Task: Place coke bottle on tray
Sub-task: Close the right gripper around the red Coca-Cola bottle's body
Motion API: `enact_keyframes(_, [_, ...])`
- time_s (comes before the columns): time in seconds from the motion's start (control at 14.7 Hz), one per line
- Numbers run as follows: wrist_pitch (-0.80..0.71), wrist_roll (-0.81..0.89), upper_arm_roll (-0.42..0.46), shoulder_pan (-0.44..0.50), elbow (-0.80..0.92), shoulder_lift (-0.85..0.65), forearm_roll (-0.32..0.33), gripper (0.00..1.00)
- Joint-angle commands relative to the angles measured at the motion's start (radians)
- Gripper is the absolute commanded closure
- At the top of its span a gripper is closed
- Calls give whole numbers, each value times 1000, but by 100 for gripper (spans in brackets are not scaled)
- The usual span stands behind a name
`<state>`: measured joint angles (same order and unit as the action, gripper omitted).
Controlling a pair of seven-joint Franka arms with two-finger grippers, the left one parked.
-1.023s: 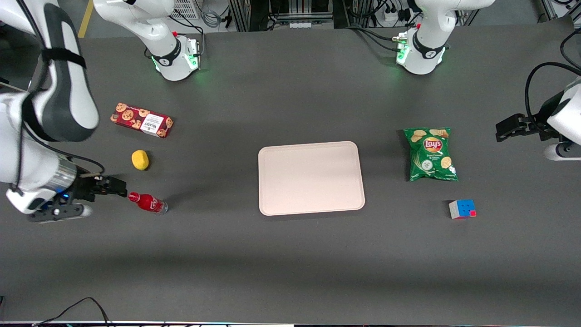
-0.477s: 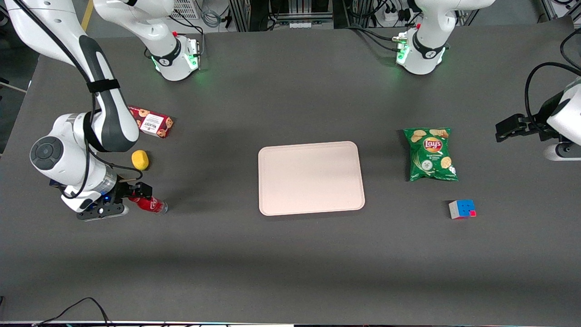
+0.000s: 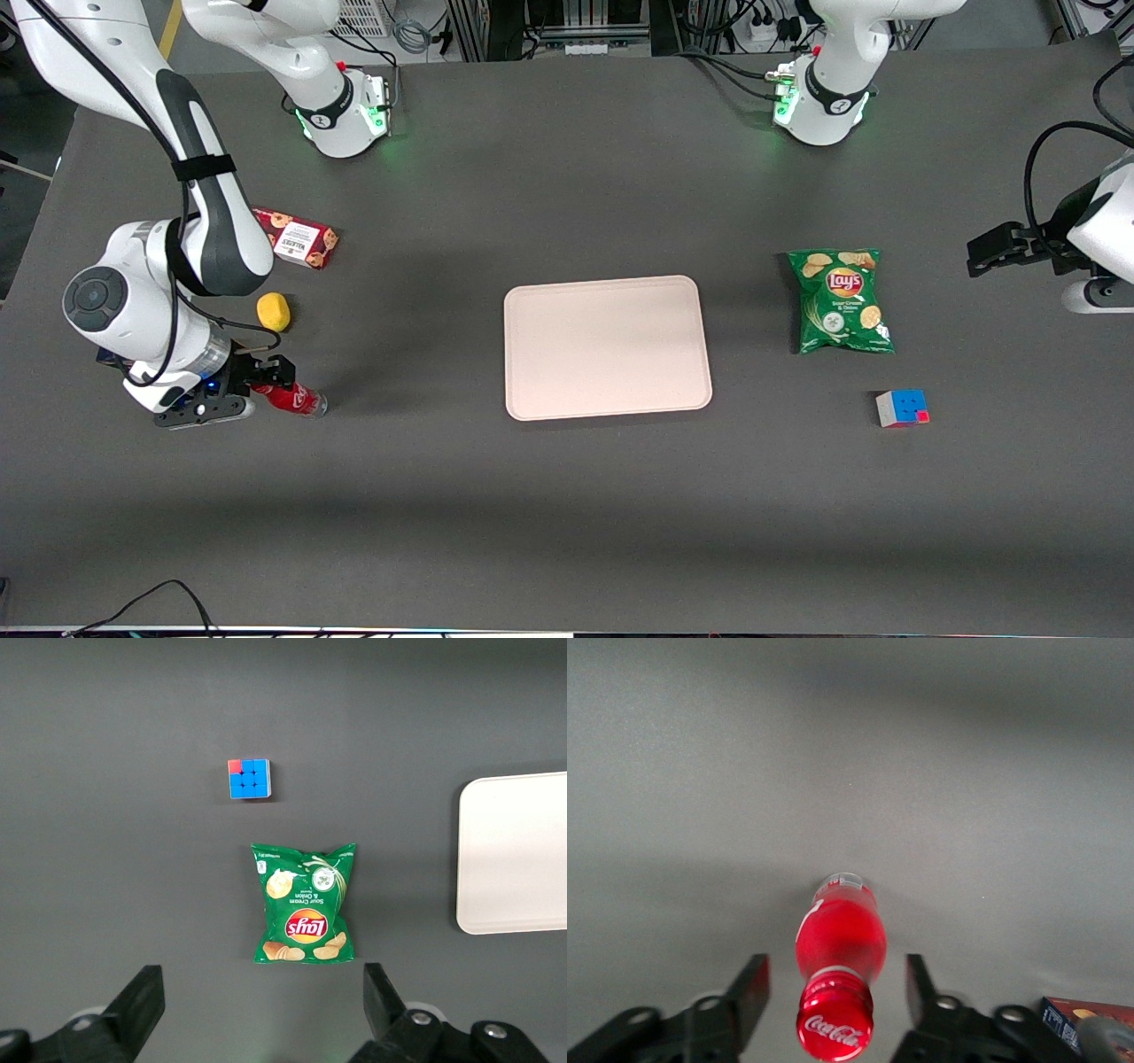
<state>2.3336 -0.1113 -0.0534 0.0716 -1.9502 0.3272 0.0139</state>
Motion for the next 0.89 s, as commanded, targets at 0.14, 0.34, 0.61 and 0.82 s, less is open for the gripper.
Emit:
enact_keyframes(0.14, [-2, 10, 7, 4, -19, -30, 6, 90])
enact_keyframes(0.34, [-65, 13, 9, 5, -3, -60, -5, 100])
enact_keyframes(0.61, [-363, 47, 67, 5, 196, -126, -23, 100])
enact_keyframes(0.82, [-565, 143, 145, 5, 390, -123, -40, 100])
